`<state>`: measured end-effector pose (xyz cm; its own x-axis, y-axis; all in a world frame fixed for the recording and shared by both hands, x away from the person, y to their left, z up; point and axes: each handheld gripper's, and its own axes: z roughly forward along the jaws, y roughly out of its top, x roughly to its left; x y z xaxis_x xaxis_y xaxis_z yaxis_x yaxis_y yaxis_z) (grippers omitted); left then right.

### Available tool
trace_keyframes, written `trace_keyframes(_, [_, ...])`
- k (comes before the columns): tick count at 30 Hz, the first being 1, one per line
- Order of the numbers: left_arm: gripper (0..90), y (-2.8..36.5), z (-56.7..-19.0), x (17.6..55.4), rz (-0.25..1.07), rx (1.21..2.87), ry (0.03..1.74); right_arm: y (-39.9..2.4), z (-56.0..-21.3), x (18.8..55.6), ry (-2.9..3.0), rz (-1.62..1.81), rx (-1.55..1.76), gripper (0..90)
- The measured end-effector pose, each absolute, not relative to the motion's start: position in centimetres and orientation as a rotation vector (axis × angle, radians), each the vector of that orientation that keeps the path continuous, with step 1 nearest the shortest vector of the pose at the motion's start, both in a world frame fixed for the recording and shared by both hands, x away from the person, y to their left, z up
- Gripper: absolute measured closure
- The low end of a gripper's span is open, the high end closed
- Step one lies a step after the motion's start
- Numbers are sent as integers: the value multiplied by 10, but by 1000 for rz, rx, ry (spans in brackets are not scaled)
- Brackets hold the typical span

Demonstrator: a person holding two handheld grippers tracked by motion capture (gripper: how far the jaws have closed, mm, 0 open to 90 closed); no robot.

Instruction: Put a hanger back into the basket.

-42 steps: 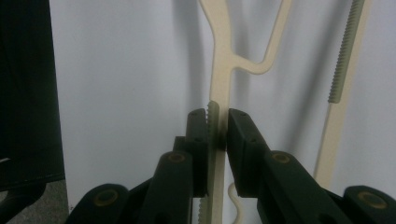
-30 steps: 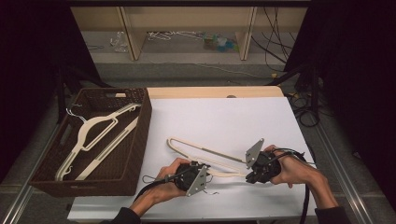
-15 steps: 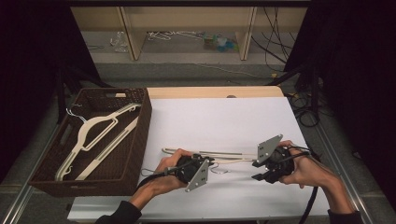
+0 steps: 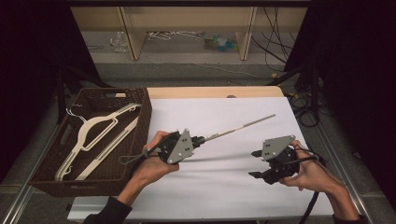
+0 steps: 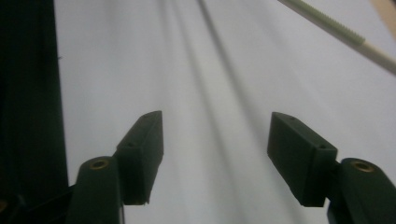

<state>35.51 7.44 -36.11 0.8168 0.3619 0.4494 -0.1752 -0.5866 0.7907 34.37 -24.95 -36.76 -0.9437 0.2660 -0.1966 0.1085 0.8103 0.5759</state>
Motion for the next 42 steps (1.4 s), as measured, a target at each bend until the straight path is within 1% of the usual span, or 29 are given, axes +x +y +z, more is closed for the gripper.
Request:
trace_keyframes(2, [858, 82, -354, 355, 703, 2050, 183, -246, -367, 342, 2686, 861, 314, 307])
trace_keyframes(5, [858, 96, -341, 355, 621, 2006, 266, -240, -369, 337, 2647, 906, 381, 301])
trace_keyframes(7, [858, 104, -334, 355, 577, 1980, 327, -236, -375, 337, 2593, 935, 450, 271])
trace_keyframes(8, [858, 109, -331, 355, 552, 1970, 364, -236, -378, 336, 2581, 971, 519, 271])
trace_keyframes(11, [858, 121, -325, 357, 513, 1944, 428, -236, -382, 335, 2564, 1007, 569, 270])
trace_keyframes(12, [858, 129, -321, 359, 481, 1918, 480, -237, -384, 335, 2529, 1044, 642, 270])
trace_keyframes(17, [858, 143, -313, 359, 445, 1879, 543, -242, -391, 335, 2509, 1040, 758, 254])
trace_keyframes(24, [858, 168, -294, 362, 370, 1775, 636, -246, -398, 335, 2476, 1055, 799, 238])
trace_keyframes(31, [858, 203, -274, 368, 295, 1670, 736, -245, -403, 332, 2503, 1046, 798, 233])
trace_keyframes(34, [858, 221, -263, 369, 280, 1630, 771, -245, -404, 332, 2508, 1046, 799, 234])
trace_keyframes(39, [858, 246, -251, 370, 286, 1611, 820, -246, -407, 332, 2518, 1062, 798, 230])
trace_keyframes(42, [858, 265, -249, 373, 326, 1614, 850, -247, -408, 332, 2516, 1065, 803, 220])
